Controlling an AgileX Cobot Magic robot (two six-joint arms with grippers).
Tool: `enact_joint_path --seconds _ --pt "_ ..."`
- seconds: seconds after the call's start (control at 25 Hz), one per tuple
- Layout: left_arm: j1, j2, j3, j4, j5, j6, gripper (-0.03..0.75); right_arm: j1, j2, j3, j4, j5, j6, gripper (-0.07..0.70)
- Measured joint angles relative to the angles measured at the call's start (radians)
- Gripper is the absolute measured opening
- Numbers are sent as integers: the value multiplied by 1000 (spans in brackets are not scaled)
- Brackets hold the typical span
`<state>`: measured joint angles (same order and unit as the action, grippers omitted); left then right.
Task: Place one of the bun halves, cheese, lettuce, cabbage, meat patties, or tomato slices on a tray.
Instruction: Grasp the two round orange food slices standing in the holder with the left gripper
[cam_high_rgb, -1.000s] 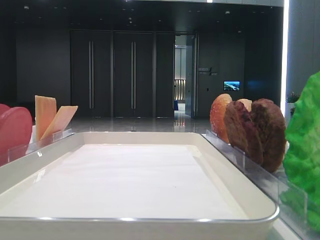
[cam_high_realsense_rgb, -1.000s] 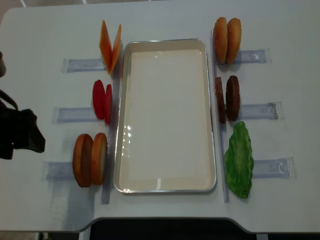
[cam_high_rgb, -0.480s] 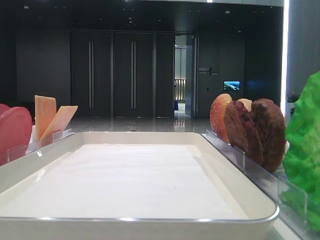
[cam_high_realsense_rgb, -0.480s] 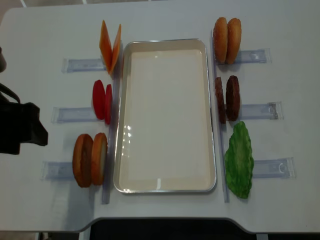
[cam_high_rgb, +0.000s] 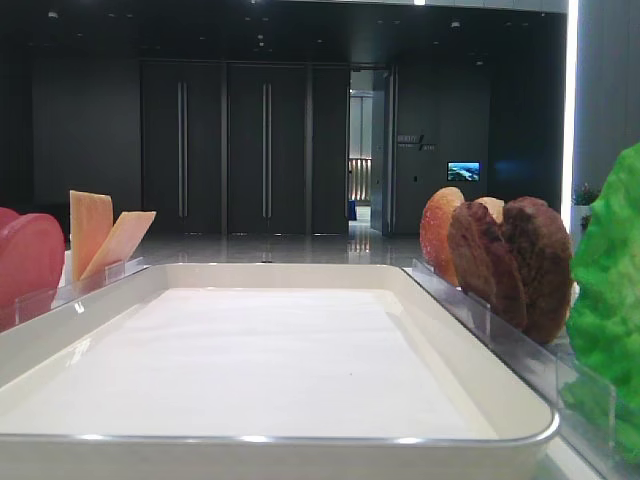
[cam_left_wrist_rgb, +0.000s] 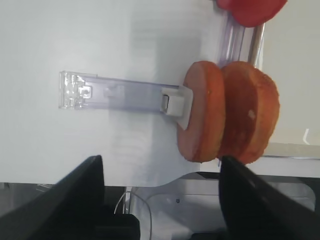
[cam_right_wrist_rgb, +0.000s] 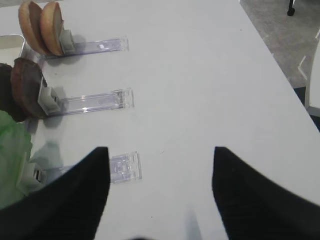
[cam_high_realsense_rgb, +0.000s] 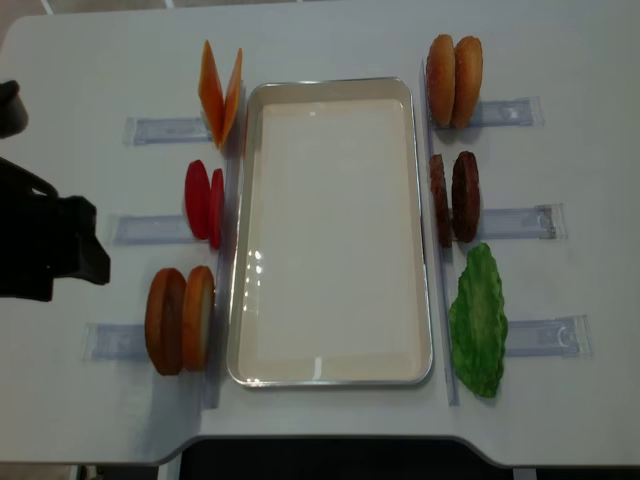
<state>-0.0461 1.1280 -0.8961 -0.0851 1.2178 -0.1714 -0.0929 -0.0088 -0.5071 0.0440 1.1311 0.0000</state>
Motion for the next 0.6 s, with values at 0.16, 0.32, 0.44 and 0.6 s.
enact_joint_path --seconds 0.16,0.32,0.44,0.6 --pt "-150 7 -11 33 -10 -103 544 0 0 0 0 0 0 426" --pt "-240 27 -11 61 -27 -179 544 0 0 0 0 0 0 426" --pt "-325 55 -12 85 -51 -247 544 0 0 0 0 0 0 426" --pt "-410 99 -12 124 -82 -331 544 0 0 0 0 0 0 426"
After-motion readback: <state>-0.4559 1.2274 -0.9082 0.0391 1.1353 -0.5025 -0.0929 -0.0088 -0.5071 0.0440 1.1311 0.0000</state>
